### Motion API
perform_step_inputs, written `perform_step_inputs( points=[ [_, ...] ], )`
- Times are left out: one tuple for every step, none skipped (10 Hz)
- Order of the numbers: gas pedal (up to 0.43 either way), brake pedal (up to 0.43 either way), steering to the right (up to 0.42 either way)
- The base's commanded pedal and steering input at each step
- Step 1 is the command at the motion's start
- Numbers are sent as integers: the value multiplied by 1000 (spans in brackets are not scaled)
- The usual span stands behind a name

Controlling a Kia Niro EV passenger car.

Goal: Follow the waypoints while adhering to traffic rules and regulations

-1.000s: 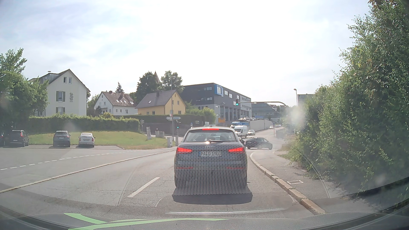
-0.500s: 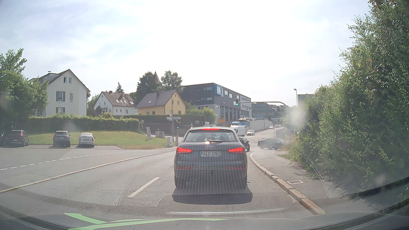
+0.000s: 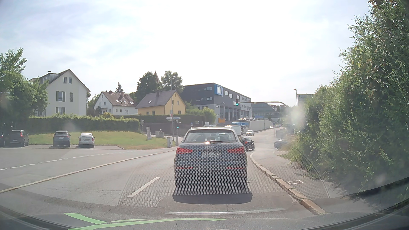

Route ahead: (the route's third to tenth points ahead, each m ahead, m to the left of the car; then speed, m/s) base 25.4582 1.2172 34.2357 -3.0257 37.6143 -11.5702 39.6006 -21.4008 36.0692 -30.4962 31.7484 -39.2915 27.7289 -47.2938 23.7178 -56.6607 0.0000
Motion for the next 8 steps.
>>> perform_step_inputs(
  points=[
    [0, 299, 40],
    [0, 299, 40],
    [0, 305, 40],
    [0, 299, 40],
    [0, 299, 40],
    [0, 299, 40],
    [0, 299, 40],
    [0, 299, 40]
  ],
)
